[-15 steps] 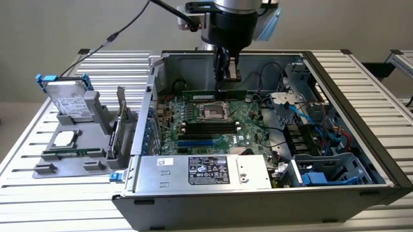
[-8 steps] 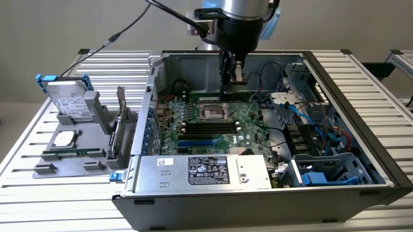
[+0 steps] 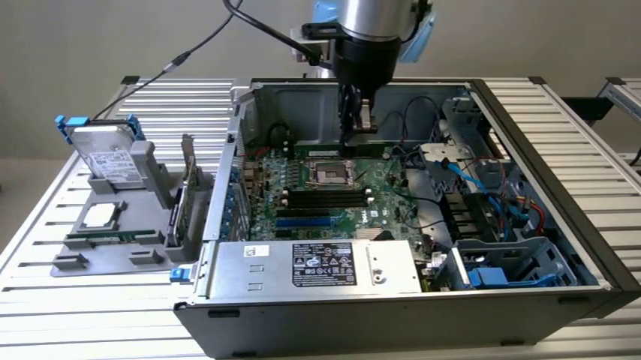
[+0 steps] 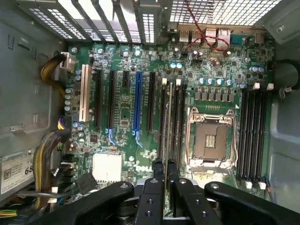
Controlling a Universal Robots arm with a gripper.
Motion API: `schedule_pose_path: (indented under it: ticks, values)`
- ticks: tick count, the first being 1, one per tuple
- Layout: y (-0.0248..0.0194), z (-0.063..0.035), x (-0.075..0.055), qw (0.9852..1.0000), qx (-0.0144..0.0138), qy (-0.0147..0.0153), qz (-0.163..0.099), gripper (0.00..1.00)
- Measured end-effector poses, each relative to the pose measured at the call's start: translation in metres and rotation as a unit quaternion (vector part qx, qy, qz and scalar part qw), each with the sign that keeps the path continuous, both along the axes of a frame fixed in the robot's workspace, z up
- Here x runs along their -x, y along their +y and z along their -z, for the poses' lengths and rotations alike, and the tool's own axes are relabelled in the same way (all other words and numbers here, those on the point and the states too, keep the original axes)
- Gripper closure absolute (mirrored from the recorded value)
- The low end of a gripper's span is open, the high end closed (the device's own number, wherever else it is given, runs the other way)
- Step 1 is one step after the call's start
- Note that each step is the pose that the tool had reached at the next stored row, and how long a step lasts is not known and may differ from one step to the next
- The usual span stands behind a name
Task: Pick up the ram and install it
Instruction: 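Pick up the ram and move it above insertion slot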
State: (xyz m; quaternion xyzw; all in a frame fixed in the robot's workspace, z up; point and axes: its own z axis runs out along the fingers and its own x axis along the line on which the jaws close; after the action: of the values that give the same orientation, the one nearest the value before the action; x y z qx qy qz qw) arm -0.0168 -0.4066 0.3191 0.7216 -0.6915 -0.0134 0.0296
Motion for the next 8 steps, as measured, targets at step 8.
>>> schedule_pose_path:
  ticks: [8]
  values:
    - [0.0049,0.0163,0.016,1.0,0.0,0.0,0.0,0.86]
